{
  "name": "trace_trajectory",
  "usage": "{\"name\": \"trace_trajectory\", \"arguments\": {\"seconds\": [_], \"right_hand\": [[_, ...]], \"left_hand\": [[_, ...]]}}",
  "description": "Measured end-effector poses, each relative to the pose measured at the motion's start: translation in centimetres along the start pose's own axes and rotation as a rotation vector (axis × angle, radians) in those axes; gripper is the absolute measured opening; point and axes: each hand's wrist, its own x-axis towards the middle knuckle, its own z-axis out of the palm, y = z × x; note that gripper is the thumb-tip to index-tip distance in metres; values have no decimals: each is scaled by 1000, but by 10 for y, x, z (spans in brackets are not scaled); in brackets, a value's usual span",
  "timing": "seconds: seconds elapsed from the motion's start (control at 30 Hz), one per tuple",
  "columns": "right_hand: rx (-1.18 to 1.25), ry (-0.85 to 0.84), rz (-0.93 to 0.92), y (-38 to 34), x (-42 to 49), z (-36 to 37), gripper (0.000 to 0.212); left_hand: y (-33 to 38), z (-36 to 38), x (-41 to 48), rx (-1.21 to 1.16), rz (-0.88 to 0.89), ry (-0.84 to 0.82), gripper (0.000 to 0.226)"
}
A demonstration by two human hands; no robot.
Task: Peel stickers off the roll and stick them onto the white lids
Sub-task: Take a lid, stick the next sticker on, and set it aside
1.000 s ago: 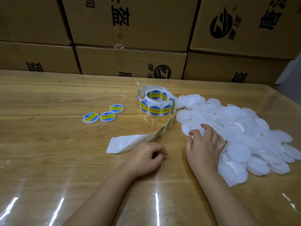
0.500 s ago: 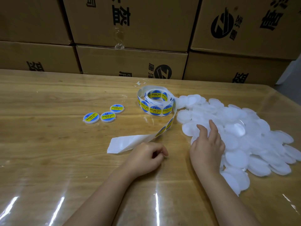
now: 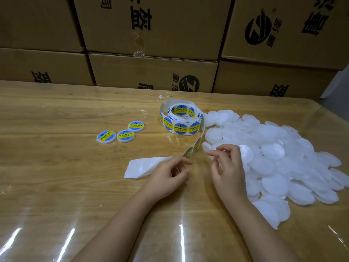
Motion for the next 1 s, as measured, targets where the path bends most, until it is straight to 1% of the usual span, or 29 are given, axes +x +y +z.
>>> {"name": "trace_trajectory", "arguments": {"seconds": [0.1, 0.13, 0.2, 0.27, 0.33, 0.4, 0.47, 0.57, 0.63, 0.67, 0.7, 0.73, 0.8, 0.83, 0.9, 0.93, 1.0], "right_hand": [[180, -89, -45, -8, -5, 5, 29], [235, -122, -45, -10, -7, 7, 30], [329, -176, 11, -14, -9, 8, 31], [373, -198, 74, -16, -10, 8, 36], [414, -194, 134, -16, -10, 7, 41], [470, -187, 188, -14, -9, 8, 39], [496, -203, 235, -11, -8, 9, 37], [492, -293, 270, -7, -6, 10, 44], [480, -349, 237, -6, -6, 11, 50], [460, -377, 205, -6, -6, 11, 49], [425, -408, 167, -5, -7, 12, 44], [372, -440, 123, -4, -7, 12, 36], [264, -502, 33, -3, -7, 11, 25], [236, -528, -2, -2, -8, 11, 24], [203, -572, -29, -4, -8, 12, 27], [190, -585, -27, -5, -8, 12, 28], [168, -600, -16, -6, -7, 12, 29]], "left_hand": [[-1, -1, 0, -86, 13, -25, 40], [-1, -2, 0, -84, 16, -31, 43], [0, -2, 1, -60, 20, -38, 35], [2, -2, 0, -75, 0, -29, 26], [4, -2, -1, -59, -9, 5, 26], [5, -1, -2, 29, 25, 50, 21], [4, 2, -5, 163, 96, 153, 19], [8, 3, -8, 352, 269, 420, 25], [9, 1, -6, 454, 405, 604, 27], [8, -1, -4, 467, 432, 668, 25], [7, -4, -3, 449, 418, 694, 21], [6, -6, -2, 409, 362, 698, 15], [4, -8, -1, 330, 198, 707, 5], [2, -8, 0, 315, 141, 721, 7], [0, -6, 1, 338, 110, 730, 19], [1, -5, 2, 370, 131, 710, 27], [2, -5, 2, 511, 204, 611, 35]]}}
